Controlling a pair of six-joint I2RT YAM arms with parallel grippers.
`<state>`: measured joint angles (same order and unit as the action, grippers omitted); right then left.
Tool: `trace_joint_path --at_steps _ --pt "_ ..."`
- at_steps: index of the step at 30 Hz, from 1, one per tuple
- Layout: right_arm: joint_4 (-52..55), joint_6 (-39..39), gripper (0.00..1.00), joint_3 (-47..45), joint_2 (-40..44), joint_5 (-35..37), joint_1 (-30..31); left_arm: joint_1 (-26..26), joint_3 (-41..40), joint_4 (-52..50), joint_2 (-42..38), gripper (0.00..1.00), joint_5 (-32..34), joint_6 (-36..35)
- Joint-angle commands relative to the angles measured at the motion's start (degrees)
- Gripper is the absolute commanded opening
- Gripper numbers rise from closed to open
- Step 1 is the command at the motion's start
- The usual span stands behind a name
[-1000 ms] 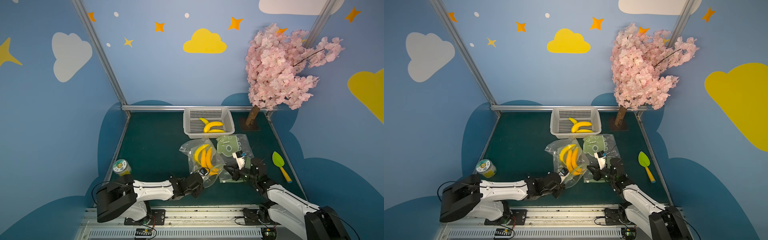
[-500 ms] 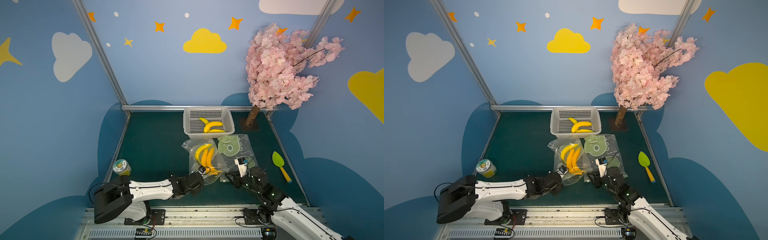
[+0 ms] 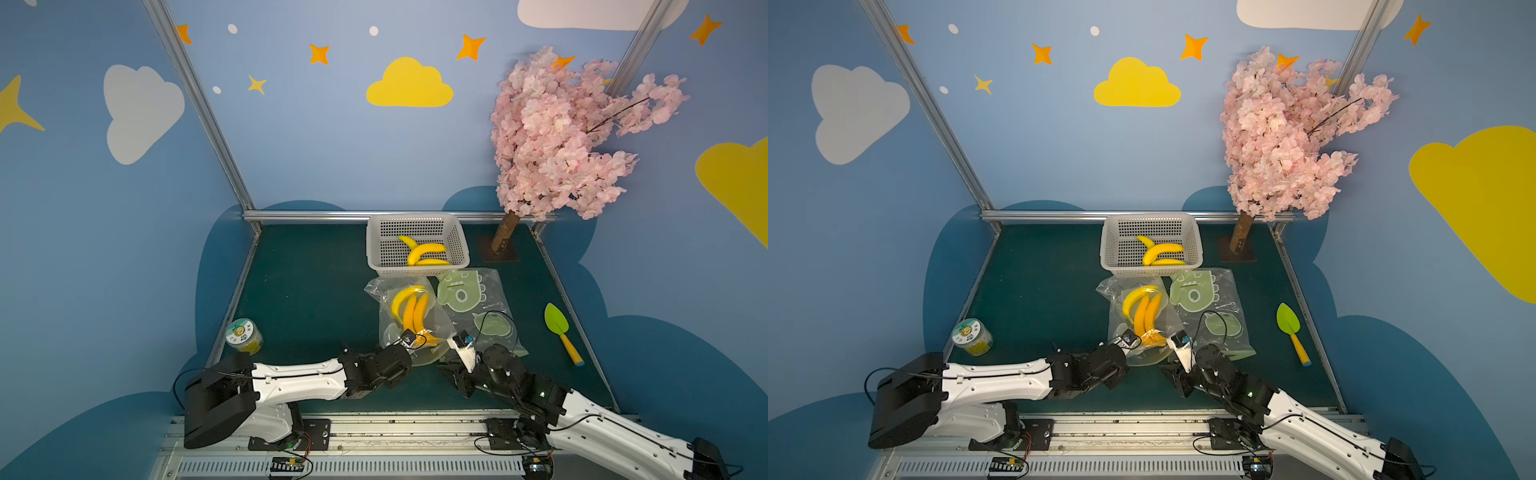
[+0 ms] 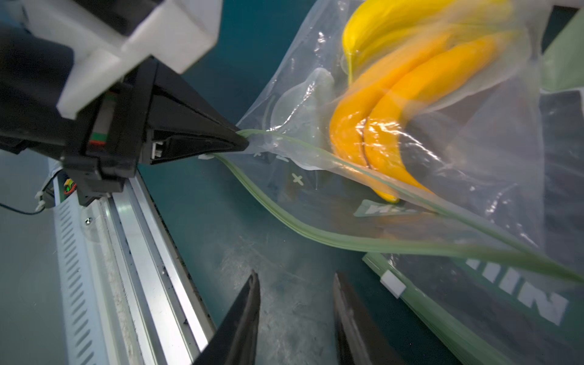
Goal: Open the zip-top bag and take out the banana
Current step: Open the zipper of the food storage bag at the center of the board, then pick up the banana from the zipper food storage bag.
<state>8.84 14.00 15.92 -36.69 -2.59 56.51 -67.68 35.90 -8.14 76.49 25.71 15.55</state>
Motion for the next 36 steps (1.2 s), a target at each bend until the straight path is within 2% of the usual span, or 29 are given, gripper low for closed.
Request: trace_joint_path --at_steps 1,10,14,19,23,28,31,36 --pt "-5.13 -5.32 0.4 3.39 -5.11 -1.6 0.62 -0.74 1.75 -2.0 -1.05 0.03 2.64 -1.59" --pt "-18.81 -5.29 0.38 4.31 -19.81 -0.43 0.44 -1.67 0.94 -1.27 -3.43 0.02 3.7 -2.02" --pt "-20.61 -5.88 0.39 6.58 -26.47 -0.78 0.35 -1.95 0.29 -0.53 -4.5 0.03 4.94 -1.64" --pt "-21.97 -5.94 0.44 8.47 -31.82 4.87 0.37 -2.32 -0.63 1.78 -5.9 0.02 5.82 -2.4" --pt "-19.5 -6.7 0.44 11.19 -35.09 6.08 0.19 -2.76 -1.17 2.5 -6.26 0.02 6.7 -3.22" --pt "-9.23 -5.9 0.37 15.3 -40.26 3.11 0.33 -2.82 -2.62 4.98 -7.25 0.02 7.68 -3.48" --pt "-8.78 -5.78 0.34 15.56 -43.2 1.28 1.17 -2.85 -3.03 5.85 -7.07 0.03 8.01 -3.39" --pt "-9.68 -5.05 0.33 15.96 -44.28 2.08 2.07 -2.81 -3.33 6.0 -6.9 0.03 8.48 -2.25"
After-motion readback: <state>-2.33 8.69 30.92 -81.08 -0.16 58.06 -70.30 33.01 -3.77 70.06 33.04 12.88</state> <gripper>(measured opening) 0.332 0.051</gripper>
